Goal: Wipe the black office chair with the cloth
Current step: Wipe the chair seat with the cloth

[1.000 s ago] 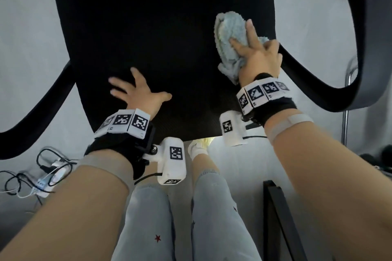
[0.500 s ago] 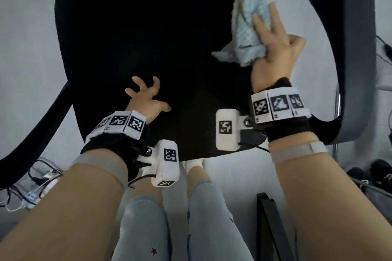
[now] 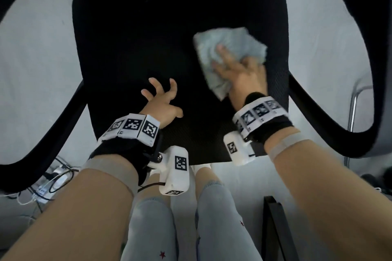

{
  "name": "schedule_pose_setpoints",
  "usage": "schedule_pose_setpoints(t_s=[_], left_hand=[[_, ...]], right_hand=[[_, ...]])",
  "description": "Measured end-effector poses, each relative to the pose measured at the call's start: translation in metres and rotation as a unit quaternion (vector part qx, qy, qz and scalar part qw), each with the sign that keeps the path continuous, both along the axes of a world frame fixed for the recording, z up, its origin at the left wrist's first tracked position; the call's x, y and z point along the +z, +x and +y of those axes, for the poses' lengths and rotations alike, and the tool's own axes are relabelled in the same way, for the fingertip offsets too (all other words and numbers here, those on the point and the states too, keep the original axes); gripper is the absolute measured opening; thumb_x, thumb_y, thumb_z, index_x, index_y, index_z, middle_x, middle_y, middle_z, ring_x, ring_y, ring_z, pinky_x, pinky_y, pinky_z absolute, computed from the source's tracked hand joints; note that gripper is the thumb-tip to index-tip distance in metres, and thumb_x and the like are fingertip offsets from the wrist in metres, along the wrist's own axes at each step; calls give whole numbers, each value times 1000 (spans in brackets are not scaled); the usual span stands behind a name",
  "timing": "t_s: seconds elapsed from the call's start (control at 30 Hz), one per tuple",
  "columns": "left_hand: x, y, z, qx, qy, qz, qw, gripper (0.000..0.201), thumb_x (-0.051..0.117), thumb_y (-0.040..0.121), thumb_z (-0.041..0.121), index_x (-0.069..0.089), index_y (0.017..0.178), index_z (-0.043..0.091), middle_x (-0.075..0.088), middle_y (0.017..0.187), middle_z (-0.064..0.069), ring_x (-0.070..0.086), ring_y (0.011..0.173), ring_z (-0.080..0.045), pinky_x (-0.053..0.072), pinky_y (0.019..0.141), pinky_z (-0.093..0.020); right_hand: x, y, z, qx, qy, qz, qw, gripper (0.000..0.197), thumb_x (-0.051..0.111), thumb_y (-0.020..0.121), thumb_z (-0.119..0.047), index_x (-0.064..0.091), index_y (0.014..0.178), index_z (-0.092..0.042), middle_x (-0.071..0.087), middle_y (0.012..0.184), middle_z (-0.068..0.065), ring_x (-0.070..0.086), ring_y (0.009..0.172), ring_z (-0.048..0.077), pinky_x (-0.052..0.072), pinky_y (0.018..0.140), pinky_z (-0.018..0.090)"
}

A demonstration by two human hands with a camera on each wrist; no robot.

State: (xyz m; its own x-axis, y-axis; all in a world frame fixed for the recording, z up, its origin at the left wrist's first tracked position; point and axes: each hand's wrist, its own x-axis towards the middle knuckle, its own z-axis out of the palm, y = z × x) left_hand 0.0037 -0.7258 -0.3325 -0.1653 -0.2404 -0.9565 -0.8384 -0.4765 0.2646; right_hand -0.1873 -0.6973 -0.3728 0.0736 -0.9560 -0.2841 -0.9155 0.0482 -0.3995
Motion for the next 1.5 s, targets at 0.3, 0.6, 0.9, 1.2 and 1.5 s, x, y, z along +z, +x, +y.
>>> schedule_pose_setpoints(t_s=[0.3, 0.6, 0.9, 1.2, 1.5], left_hand=[[-3, 13, -5, 25, 14, 39, 999, 75, 47, 88, 9, 4, 146, 31, -29, 154, -3, -28, 139, -32, 2, 116, -43], [-8, 15, -5, 49, 23, 50, 997, 73, 45, 89, 10, 5, 145, 33, -34, 152, 0, -32, 138, -29, -1, 116, -43], [-8, 17, -7, 56, 38, 63, 996, 72, 44, 89, 9, 5, 145, 32, -26, 155, -2, -21, 142, -29, -2, 115, -43], [-11, 19, -9, 33, 26, 63, 997, 71, 43, 90, 9, 5, 145, 33, -33, 152, -2, -31, 138, -30, 3, 116, -44], [-13, 24, -12, 35, 38, 81, 995, 70, 41, 90, 9, 5, 145, 33, -38, 150, 0, -33, 137, -29, 4, 116, -45]], right_hand=[[4, 40, -52, -57, 118, 12, 991, 58, 41, 87, -13, 27, 136, -40, 11, 155, -12, 25, 130, 33, 25, 110, 47], [8, -31, -74, -295, 109, 22, 949, 63, 41, 83, -5, 27, 138, -31, 14, 154, 5, 15, 139, 34, 20, 114, 49], [9, 15, -80, -23, 68, 73, 995, 61, 37, 85, -3, 30, 135, -37, 15, 154, -12, 29, 125, 35, 31, 106, 49], [10, 28, -106, -49, 135, 52, 988, 65, 37, 84, -1, 26, 137, -38, 7, 155, -12, 19, 132, 35, 28, 110, 42], [7, 16, -137, -174, 160, 84, 968, 61, 41, 88, -13, 17, 141, -31, 4, 156, -8, 21, 131, 37, 28, 111, 46]])
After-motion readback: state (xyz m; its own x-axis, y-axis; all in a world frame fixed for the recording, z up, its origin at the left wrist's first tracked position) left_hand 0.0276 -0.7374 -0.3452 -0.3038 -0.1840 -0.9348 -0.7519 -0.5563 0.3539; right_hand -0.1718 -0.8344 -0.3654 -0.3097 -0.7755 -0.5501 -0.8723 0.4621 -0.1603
